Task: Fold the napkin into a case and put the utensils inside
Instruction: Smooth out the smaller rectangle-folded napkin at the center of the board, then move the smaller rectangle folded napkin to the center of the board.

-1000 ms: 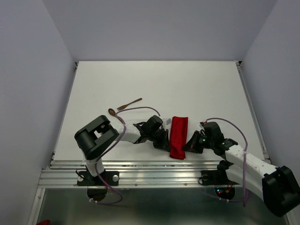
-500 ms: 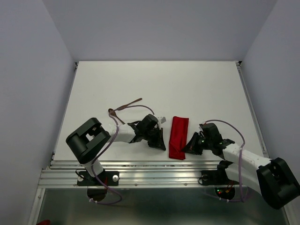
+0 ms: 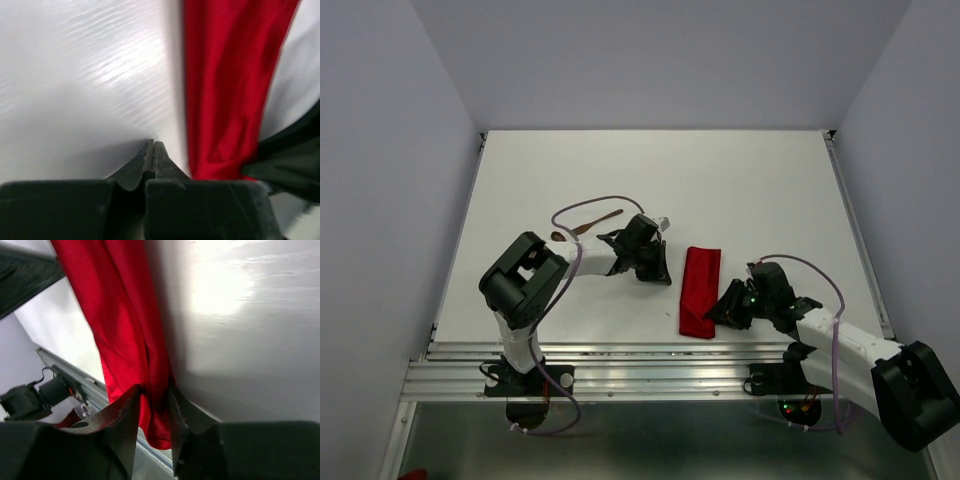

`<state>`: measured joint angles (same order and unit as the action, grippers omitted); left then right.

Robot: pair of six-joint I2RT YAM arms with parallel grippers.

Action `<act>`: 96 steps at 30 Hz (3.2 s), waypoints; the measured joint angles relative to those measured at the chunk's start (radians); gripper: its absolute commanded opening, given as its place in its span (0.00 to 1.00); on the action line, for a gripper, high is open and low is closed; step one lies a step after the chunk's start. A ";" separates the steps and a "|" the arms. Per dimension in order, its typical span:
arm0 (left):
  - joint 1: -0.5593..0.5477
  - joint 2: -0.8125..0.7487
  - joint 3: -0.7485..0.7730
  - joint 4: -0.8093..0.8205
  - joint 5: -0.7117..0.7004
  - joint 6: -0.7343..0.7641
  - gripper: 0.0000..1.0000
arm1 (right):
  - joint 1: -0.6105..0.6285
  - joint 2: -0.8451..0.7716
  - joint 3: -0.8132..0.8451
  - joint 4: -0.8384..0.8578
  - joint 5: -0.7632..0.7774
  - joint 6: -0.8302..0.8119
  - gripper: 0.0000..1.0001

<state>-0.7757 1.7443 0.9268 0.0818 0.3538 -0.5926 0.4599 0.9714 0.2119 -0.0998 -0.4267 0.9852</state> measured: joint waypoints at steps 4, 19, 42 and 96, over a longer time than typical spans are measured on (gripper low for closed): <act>0.025 0.095 0.072 -0.009 0.003 0.013 0.00 | 0.001 -0.019 0.048 -0.070 0.068 -0.024 0.60; 0.062 0.182 0.230 -0.107 -0.031 0.073 0.00 | -0.002 0.278 0.399 -0.199 0.396 -0.212 0.59; 0.063 0.335 0.437 -0.158 0.077 0.126 0.00 | -0.022 0.422 0.452 -0.086 0.401 -0.205 0.01; 0.069 0.040 0.410 -0.341 -0.139 0.145 0.02 | -0.008 -0.065 0.122 -0.177 0.306 -0.020 0.51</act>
<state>-0.7067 1.7844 1.3373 -0.2596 0.2146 -0.4477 0.4522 0.9066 0.3344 -0.2771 -0.1204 0.9649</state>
